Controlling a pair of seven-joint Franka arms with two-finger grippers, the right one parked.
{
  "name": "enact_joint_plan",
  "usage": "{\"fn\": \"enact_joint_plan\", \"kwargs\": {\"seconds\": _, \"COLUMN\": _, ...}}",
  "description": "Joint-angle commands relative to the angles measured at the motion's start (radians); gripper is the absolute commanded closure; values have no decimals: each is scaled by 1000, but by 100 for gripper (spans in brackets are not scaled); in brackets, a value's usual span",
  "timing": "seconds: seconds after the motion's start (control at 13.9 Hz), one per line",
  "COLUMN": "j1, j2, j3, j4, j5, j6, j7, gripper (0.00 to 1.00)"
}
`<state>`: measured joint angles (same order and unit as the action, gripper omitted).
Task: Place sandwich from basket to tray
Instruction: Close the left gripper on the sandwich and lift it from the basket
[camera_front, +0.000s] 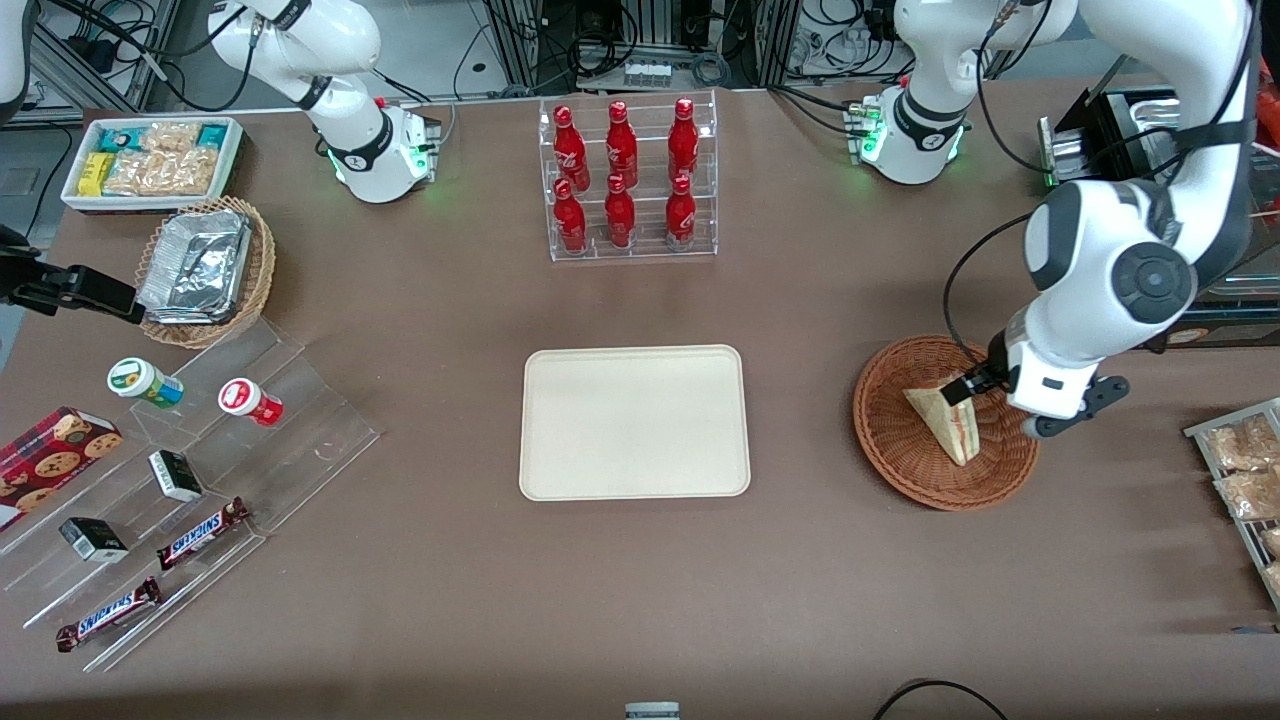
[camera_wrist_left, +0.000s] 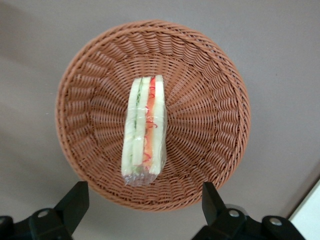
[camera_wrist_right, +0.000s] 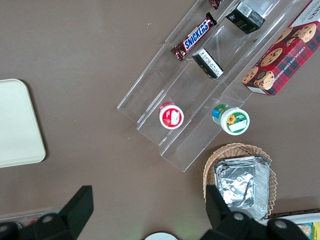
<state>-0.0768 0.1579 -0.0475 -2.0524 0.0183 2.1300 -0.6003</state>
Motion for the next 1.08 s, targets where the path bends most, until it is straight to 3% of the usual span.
{"fn": "enact_joint_plan", "kwargs": {"seconds": 0.0, "j1": -9, "j2": -2, "j3": 5, "j4": -80, "j5": 18, "j6": 100, "j7": -6, "gripper": 0}}
{"fn": "enact_joint_plan", "kwargs": {"seconds": 0.72, "j1": -1, "j2": 126, "j3": 12, "j4": -144, "j5": 58, "j6": 297, "j7": -4, "gripper": 0}}
{"fn": "enact_joint_plan", "kwargs": {"seconds": 0.79, "j1": 0, "j2": 133, "j3": 12, "j4": -144, "j5": 58, "j6": 300, "j7": -6, "gripper": 11}}
{"fn": "enact_joint_plan", "kwargs": {"seconds": 0.86, "j1": 0, "j2": 134, "j3": 12, "j4": -144, "j5": 58, "j6": 300, "j7": -7, "gripper": 45}}
{"fn": "enact_joint_plan", "kwargs": {"seconds": 0.94, "j1": 0, "j2": 129, "j3": 14, "j4": -146, "j5": 58, "j6": 297, "j7": -7, "gripper": 86}}
{"fn": "enact_joint_plan", "kwargs": {"seconds": 1.01, "j1": 5, "j2": 129, "j3": 14, "j4": -144, "j5": 58, "j6": 291, "j7": -6, "gripper": 100}}
